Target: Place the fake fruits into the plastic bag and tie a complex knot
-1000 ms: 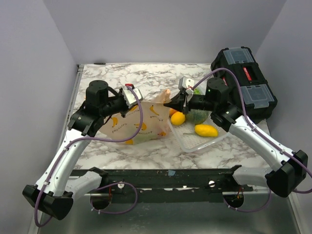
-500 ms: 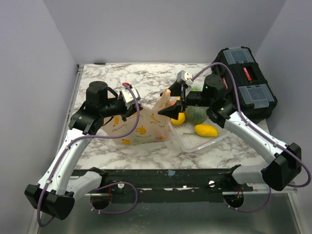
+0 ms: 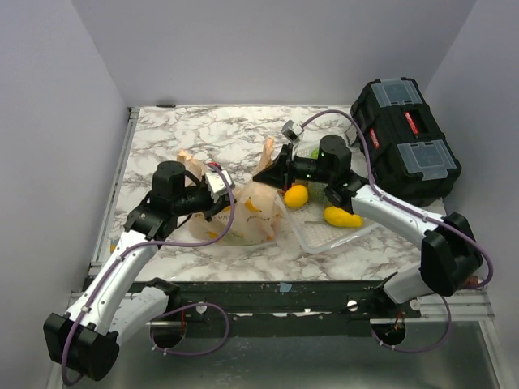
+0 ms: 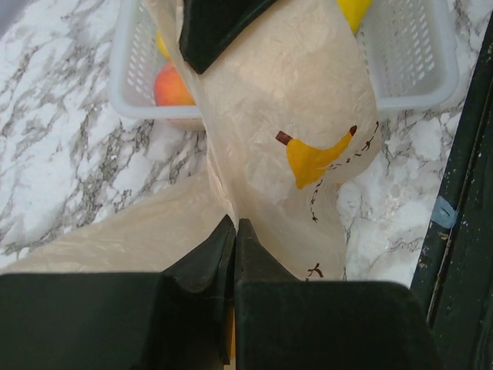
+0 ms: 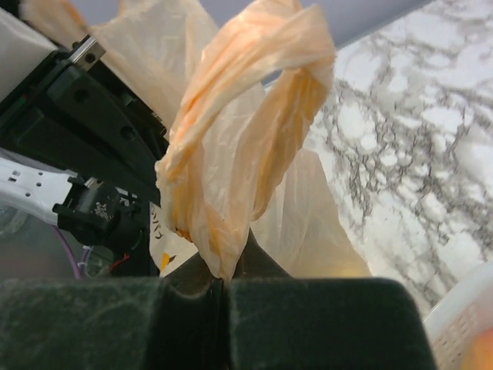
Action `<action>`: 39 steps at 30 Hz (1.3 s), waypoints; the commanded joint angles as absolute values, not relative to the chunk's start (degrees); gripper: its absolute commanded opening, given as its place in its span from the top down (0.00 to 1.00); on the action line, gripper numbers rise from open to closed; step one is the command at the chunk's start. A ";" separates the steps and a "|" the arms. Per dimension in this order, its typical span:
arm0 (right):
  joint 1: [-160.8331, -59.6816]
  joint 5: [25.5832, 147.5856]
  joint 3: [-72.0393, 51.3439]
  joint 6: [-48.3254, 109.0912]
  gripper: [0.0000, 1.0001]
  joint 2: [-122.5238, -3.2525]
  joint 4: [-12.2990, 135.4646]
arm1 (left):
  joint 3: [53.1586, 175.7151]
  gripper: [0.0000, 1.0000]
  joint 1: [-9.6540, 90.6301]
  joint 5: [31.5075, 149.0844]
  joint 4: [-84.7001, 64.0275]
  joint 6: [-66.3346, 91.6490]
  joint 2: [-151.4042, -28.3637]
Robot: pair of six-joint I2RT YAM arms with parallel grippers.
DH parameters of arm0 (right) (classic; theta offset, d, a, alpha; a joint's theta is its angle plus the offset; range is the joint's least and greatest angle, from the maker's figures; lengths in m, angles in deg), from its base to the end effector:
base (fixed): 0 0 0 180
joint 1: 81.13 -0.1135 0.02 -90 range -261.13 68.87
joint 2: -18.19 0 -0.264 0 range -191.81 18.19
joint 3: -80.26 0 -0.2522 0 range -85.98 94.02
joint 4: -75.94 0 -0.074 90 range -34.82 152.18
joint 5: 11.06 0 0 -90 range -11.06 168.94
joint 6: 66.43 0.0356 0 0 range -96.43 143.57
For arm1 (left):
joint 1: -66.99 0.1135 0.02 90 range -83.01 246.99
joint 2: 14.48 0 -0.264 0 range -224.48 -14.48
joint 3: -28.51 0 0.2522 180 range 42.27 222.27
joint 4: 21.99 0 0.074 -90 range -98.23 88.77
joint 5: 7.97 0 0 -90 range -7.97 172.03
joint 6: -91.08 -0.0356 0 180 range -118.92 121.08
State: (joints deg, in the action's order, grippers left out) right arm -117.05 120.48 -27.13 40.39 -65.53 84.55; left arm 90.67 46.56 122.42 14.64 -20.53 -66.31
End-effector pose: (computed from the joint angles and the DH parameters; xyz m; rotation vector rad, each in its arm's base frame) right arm 0.2608 0.2181 0.3229 -0.8689 1.5356 1.2687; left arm 0.1753 -0.0899 0.3215 1.1036 1.6429 -0.6973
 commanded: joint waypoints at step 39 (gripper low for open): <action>-122.91 117.38 -24.17 27.85 0.42 -64.68 80.43 | 105.36 1.00 43.61 126.79 -2.76 16.10 -75.21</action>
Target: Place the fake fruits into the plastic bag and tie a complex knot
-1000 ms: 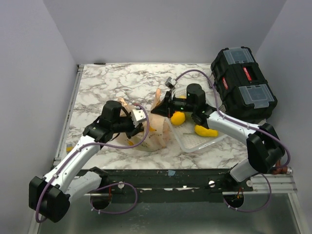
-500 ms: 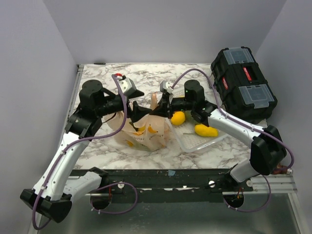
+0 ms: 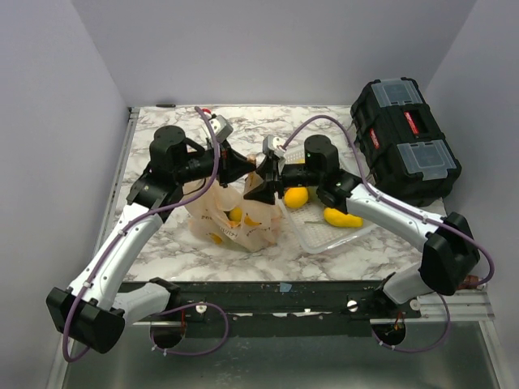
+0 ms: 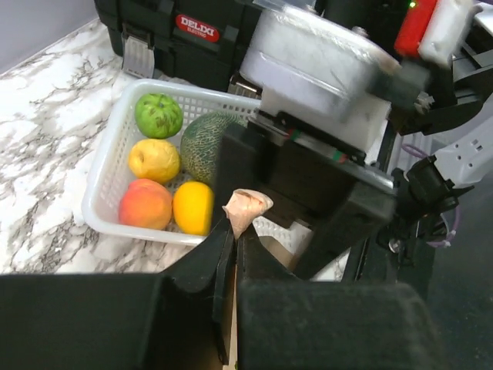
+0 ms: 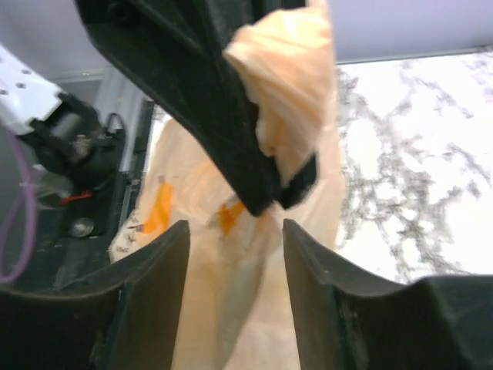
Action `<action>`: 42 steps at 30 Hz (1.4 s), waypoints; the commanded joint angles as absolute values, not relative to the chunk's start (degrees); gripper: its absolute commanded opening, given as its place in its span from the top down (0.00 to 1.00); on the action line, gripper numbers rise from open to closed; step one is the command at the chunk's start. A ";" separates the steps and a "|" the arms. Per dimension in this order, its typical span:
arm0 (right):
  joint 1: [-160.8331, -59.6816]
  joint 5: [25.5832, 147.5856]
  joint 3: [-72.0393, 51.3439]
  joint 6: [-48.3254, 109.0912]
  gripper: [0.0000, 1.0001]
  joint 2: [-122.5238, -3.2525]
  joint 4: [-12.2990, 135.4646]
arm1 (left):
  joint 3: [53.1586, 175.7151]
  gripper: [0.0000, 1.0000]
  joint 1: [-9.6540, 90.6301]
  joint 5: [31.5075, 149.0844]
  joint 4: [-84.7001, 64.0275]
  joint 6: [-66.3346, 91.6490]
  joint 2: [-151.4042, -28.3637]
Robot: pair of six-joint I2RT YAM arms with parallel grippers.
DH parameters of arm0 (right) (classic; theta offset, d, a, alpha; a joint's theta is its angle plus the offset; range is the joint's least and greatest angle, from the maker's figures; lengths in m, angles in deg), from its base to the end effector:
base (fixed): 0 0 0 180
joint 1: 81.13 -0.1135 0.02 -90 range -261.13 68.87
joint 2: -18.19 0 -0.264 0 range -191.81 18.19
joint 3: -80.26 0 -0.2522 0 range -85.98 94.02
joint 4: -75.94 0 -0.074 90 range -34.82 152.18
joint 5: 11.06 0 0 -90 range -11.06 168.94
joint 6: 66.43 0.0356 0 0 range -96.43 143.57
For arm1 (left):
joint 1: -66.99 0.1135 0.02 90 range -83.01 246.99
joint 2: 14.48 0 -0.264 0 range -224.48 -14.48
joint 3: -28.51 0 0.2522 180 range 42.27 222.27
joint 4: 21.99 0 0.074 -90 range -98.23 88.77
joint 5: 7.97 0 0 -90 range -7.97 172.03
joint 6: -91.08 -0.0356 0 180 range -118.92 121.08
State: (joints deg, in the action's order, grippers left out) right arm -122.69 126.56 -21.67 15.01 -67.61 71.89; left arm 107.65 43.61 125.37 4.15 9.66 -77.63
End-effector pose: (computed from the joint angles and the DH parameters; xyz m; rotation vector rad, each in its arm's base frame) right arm 0.2418 0.2496 0.3229 -1.3054 1.3148 1.1405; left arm 0.2120 -0.1183 0.4009 0.7919 1.6387 -1.0576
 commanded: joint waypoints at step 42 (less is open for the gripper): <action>-120.35 127.19 -22.28 32.21 0.99 -74.94 94.72 | 116.63 0.02 55.53 132.49 37.95 -42.08 -69.45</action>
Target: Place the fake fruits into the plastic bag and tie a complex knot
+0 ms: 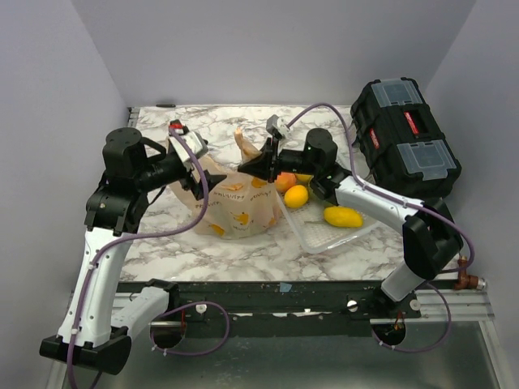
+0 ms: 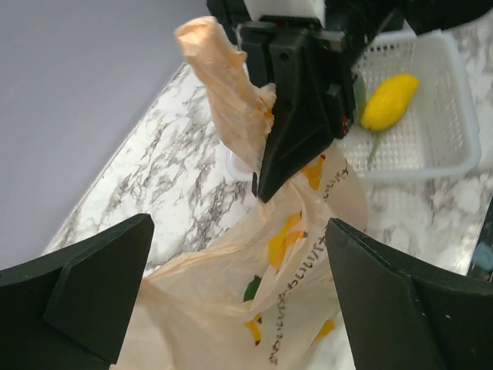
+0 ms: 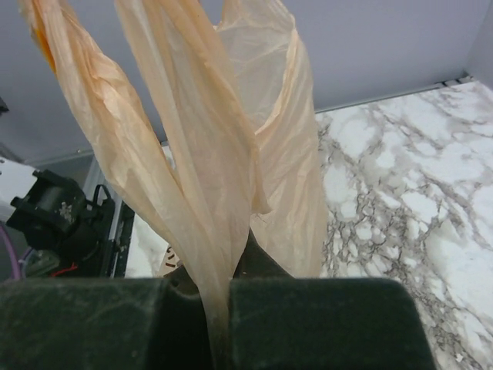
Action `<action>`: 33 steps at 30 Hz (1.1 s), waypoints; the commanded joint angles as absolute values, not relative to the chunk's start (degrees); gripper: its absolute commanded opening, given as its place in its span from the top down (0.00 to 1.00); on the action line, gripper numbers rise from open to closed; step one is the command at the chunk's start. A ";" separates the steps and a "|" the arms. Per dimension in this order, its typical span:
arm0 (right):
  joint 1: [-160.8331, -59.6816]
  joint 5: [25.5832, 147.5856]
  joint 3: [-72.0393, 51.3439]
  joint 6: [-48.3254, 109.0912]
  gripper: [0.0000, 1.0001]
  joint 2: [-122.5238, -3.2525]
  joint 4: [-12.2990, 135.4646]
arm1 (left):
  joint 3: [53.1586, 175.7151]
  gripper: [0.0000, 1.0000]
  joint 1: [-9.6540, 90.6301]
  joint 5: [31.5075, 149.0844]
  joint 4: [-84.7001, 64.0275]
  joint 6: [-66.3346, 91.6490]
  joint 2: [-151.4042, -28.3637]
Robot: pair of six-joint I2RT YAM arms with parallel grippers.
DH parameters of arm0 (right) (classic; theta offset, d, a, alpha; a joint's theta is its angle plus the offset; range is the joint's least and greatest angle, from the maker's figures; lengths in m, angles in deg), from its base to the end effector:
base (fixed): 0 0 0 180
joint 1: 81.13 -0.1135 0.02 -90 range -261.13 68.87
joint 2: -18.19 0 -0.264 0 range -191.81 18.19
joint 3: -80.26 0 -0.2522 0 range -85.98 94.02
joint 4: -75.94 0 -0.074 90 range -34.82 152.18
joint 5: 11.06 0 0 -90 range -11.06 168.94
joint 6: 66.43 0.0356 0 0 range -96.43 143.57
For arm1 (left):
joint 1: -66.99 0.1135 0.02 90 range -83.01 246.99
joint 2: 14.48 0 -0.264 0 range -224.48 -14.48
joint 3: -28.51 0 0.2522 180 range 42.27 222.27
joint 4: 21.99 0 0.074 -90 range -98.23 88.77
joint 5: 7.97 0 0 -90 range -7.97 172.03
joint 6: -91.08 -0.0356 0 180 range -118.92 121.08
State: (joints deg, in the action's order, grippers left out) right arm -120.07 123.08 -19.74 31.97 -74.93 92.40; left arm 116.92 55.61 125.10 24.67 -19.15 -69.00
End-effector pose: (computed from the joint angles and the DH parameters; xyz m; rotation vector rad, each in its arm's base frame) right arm 0.2795 0.2577 0.3257 -1.0364 1.3017 1.2182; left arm 0.1654 -0.0581 0.4470 0.9695 1.4760 -0.5589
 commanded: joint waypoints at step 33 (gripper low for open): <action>-118.86 122.25 -30.17 31.48 0.99 -69.08 92.76 | 89.04 0.67 60.07 112.61 8.96 -17.72 -49.67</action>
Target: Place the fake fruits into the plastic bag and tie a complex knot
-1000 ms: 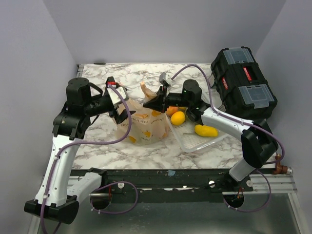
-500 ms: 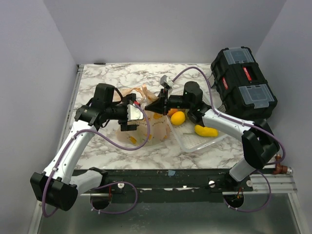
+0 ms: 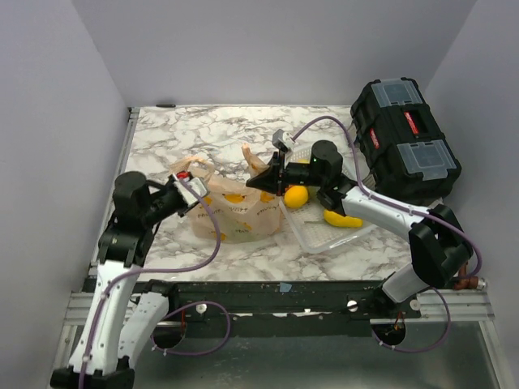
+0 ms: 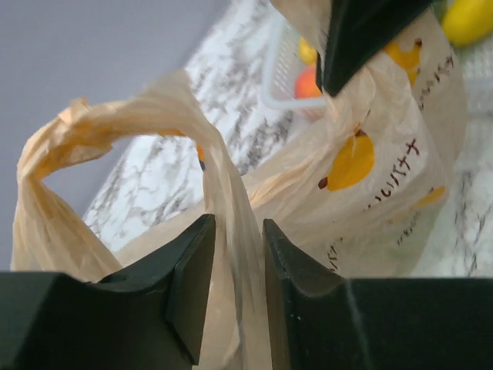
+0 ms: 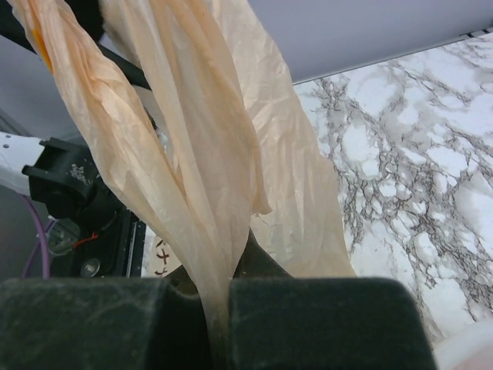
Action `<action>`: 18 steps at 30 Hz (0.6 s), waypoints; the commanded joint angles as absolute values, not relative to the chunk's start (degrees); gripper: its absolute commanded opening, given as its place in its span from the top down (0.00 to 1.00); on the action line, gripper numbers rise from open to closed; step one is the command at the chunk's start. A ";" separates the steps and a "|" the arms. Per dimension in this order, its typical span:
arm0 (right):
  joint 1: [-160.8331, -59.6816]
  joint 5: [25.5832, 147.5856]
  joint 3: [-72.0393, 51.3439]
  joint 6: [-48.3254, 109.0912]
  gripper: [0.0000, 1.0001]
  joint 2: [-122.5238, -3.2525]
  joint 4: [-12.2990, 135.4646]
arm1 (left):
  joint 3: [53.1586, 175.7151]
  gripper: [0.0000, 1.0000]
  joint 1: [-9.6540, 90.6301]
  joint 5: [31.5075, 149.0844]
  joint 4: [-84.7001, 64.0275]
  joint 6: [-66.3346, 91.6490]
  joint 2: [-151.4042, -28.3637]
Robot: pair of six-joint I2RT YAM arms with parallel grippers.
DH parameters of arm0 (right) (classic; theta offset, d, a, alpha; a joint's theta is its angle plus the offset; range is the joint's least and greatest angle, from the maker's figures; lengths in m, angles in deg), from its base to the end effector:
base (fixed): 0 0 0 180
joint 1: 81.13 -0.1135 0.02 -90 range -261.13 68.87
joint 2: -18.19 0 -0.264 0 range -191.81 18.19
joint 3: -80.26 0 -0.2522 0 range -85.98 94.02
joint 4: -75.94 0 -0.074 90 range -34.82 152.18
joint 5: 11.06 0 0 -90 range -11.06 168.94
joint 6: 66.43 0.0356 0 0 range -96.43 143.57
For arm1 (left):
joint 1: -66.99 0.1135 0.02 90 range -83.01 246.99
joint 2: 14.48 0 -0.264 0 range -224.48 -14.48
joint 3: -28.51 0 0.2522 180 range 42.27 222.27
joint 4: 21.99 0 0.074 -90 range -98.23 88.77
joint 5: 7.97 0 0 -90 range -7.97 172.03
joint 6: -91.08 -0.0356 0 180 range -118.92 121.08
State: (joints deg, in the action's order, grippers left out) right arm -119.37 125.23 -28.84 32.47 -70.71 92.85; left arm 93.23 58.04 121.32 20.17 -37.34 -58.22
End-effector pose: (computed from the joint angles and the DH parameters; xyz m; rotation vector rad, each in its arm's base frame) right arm 0.2616 0.2389 0.2976 -1.0561 1.3802 1.2567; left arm 0.1540 -0.0471 0.3496 1.1338 1.4816 -0.3099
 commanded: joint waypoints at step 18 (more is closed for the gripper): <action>-118.48 124.07 -29.83 32.09 0.99 -69.53 94.14 | 112.01 0.16 37.57 119.20 42.33 -43.19 -63.51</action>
